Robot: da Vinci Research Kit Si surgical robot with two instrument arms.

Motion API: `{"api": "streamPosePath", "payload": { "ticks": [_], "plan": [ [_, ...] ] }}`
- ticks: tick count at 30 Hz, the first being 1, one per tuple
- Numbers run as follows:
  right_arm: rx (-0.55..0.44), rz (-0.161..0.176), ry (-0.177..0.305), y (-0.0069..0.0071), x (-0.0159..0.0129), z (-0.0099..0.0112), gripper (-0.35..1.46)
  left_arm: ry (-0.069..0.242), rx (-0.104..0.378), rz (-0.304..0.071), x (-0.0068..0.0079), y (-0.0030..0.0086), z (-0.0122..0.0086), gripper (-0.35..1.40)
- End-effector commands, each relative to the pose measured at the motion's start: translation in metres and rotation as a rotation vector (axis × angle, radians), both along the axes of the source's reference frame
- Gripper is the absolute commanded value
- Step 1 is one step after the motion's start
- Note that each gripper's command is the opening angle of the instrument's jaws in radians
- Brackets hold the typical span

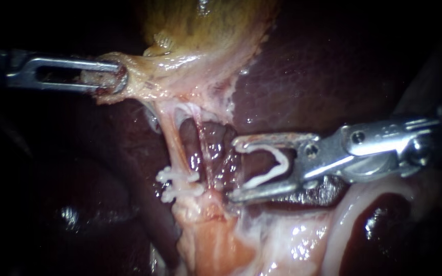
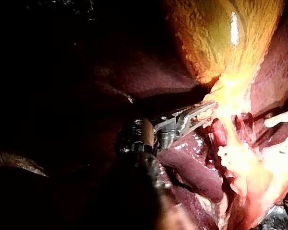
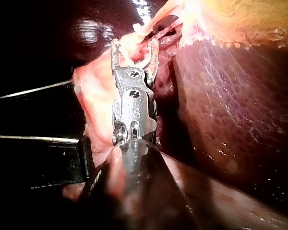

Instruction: Clipping third clip left tube

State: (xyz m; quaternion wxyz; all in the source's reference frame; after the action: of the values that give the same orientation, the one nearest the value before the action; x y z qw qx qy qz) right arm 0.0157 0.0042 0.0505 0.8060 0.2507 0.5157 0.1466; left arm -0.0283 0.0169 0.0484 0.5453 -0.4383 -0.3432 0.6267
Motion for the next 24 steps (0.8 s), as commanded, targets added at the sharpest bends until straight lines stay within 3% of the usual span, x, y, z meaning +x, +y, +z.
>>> {"api": "streamPosePath", "payload": {
  "ticks": [1, 6, 14, 24],
  "plan": [
    [0.006, 0.005, -0.002, 0.0, 0.0005, 0.0001, 0.5, 0.001, 0.0, 0.0, 0.0, 0.0, 0.0, -0.35],
    [0.041, 0.023, -0.015, 0.0002, 0.0023, 0.0015, 0.5, 0.001, 0.0, -0.001, -0.0001, 0.0, 0.0, -0.35],
    [0.081, 0.037, -0.028, -0.0002, 0.0041, 0.0054, 0.5, 0.002, 0.0, -0.002, -0.0002, -0.0001, -0.0003, -0.35],
    [0.112, 0.059, -0.043, 0.0012, 0.0045, 0.009, 0.5, 0.004, 0.001, -0.004, -0.0004, -0.0003, -0.0006, -0.35]
  ]
}}
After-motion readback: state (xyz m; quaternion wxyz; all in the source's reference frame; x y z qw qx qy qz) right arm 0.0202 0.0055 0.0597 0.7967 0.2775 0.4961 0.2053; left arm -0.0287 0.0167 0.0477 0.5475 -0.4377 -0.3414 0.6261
